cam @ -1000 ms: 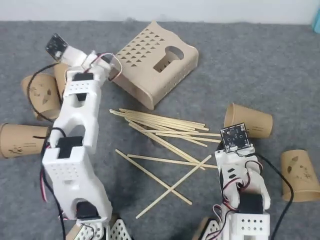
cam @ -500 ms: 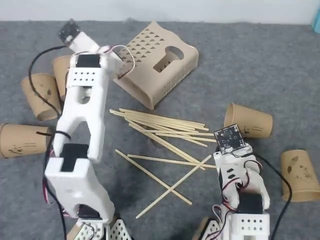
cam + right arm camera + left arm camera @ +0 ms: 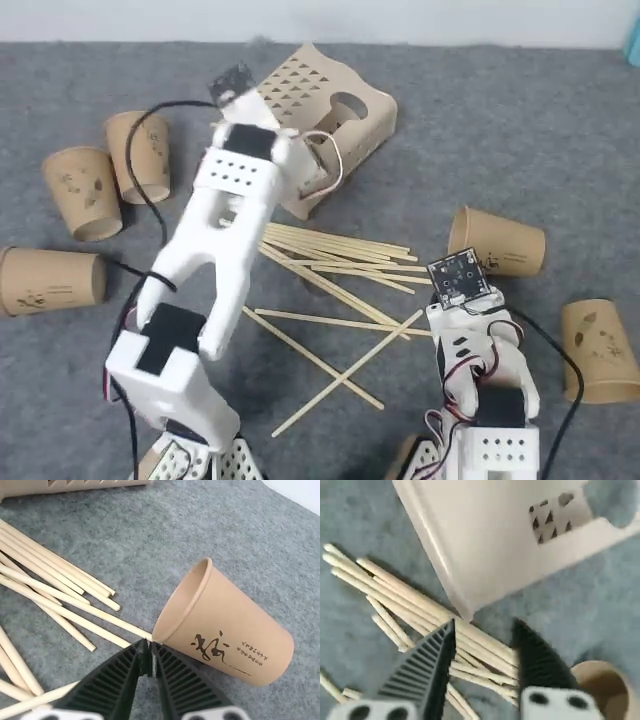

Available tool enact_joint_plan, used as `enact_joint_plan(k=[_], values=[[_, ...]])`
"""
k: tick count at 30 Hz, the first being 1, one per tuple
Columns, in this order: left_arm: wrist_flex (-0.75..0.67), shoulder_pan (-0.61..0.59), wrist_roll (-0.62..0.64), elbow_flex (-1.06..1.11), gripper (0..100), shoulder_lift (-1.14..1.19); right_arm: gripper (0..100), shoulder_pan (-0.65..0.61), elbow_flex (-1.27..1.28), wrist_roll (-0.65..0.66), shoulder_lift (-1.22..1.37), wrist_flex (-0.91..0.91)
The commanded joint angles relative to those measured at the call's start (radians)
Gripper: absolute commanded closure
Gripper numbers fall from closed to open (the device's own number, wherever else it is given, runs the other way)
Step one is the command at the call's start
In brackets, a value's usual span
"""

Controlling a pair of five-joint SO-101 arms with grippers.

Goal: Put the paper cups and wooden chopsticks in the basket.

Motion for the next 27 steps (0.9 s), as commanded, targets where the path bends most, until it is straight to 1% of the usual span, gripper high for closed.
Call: enact_joint_plan(k=[1, 4, 11, 14, 17, 20, 24, 27], values=[[-0.143, 0.009, 0.068, 0.117, 74, -0.103, 98.9, 0.001, 0.015, 0.015, -0.015, 0.01], [-0.328, 0.008, 0.095, 0.274, 75, -0.157, 98.9, -0.001, 0.015, 0.017, -0.015, 0.01], [-0.898, 0.003, 0.087, 0.618, 75, -0.244, 98.9, -0.001, 0.015, 0.017, -0.013, 0.01], [-1.068, 0.005, 0.094, 0.697, 75, -0.245, 98.9, -0.001, 0.015, 0.017, -0.013, 0.01], [-1.157, 0.003, 0.087, 0.742, 75, -0.245, 98.9, -0.001, 0.015, 0.017, -0.013, 0.01], [-1.204, 0.006, 0.086, 0.774, 75, -0.245, 98.9, -0.001, 0.015, 0.017, -0.013, 0.01], [-1.208, 0.006, 0.084, 0.789, 75, -0.247, 99.0, -0.001, 0.015, 0.017, -0.012, 0.013], [-1.208, 0.003, 0.034, 0.811, 76, -0.256, 99.0, -0.001, 0.014, 0.017, -0.016, 0.038]])
